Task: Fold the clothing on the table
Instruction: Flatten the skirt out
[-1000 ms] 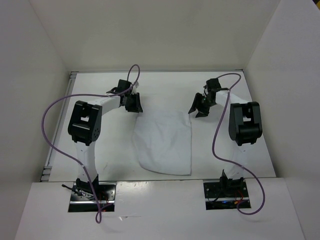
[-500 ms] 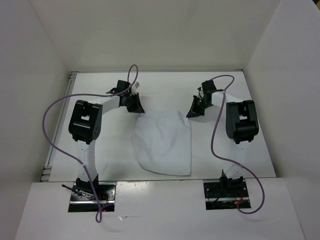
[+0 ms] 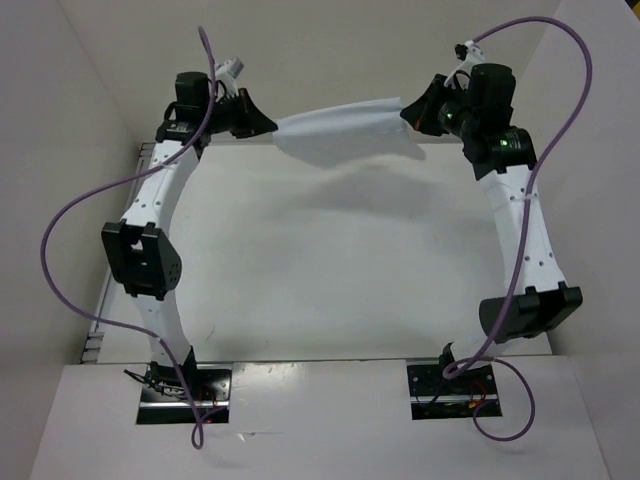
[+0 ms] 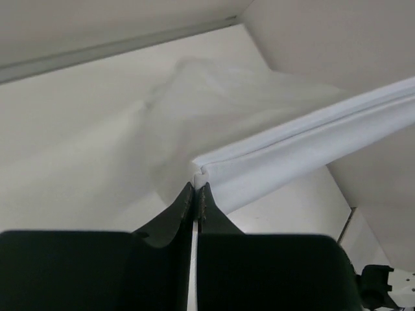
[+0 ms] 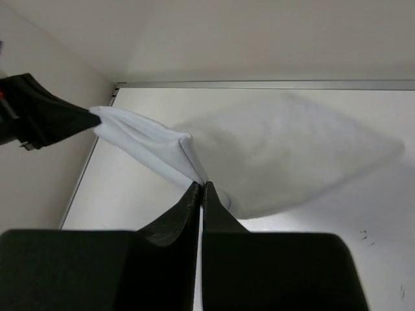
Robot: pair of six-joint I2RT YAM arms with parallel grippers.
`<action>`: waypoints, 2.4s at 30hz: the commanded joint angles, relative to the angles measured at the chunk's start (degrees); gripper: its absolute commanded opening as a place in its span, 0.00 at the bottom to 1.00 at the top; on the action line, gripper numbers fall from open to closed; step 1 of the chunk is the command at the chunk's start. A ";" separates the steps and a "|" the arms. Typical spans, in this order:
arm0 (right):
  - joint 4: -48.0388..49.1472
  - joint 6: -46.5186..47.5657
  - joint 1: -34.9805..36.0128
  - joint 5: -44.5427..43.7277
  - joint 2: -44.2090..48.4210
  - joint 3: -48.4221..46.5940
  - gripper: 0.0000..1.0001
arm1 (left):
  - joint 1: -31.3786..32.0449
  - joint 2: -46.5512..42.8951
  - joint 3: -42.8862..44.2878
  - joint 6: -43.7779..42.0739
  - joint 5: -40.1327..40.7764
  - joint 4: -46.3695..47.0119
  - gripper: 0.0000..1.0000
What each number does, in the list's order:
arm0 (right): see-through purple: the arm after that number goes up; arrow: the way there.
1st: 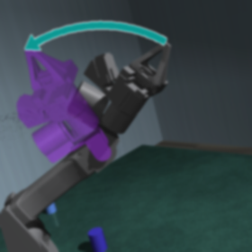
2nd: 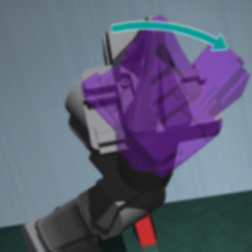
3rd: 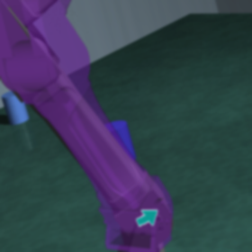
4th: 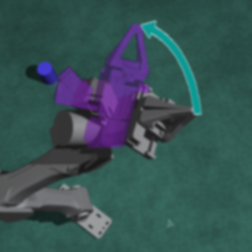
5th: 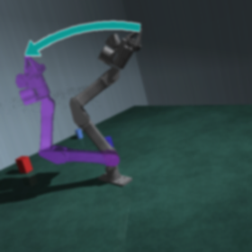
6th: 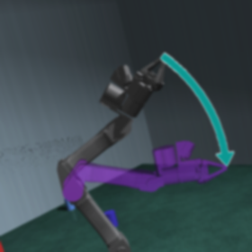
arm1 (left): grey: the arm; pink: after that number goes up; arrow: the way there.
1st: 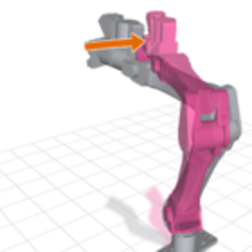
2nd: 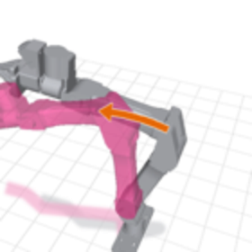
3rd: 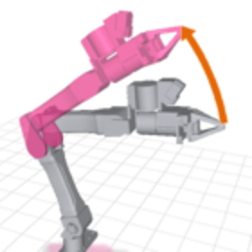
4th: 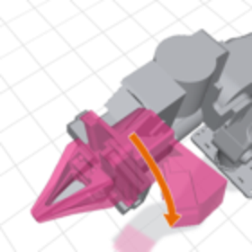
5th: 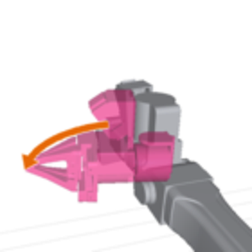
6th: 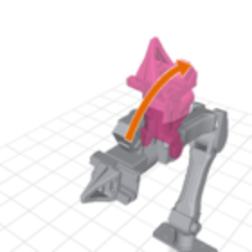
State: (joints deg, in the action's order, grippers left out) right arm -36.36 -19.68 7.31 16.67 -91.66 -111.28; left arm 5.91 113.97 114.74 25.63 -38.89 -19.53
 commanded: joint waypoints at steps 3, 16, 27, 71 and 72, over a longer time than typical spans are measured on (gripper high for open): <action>-1.62 1.66 -0.46 -3.39 5.34 9.22 0.00 | -1.17 -11.48 -8.27 2.05 -3.29 3.52 0.00; -11.50 -12.29 10.34 -0.14 18.43 52.74 0.00 | 7.88 -39.41 -67.43 8.83 2.94 7.60 0.00; -12.78 -13.90 11.77 -7.51 18.10 48.55 0.00 | 8.59 -40.69 -62.99 8.83 5.50 3.61 0.00; -3.10 -4.75 -2.65 -14.56 19.59 9.23 0.00 | 6.39 -19.49 -8.30 1.45 4.61 0.73 0.00; -3.10 -4.06 -2.65 -13.51 20.20 9.94 0.00 | 6.39 -20.10 -8.30 0.75 4.62 0.02 0.00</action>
State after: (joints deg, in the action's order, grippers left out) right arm -40.73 -25.74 5.26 3.95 -71.68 -103.44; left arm 13.19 94.41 107.28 29.69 -35.48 -17.37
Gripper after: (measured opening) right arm 0.006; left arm 0.017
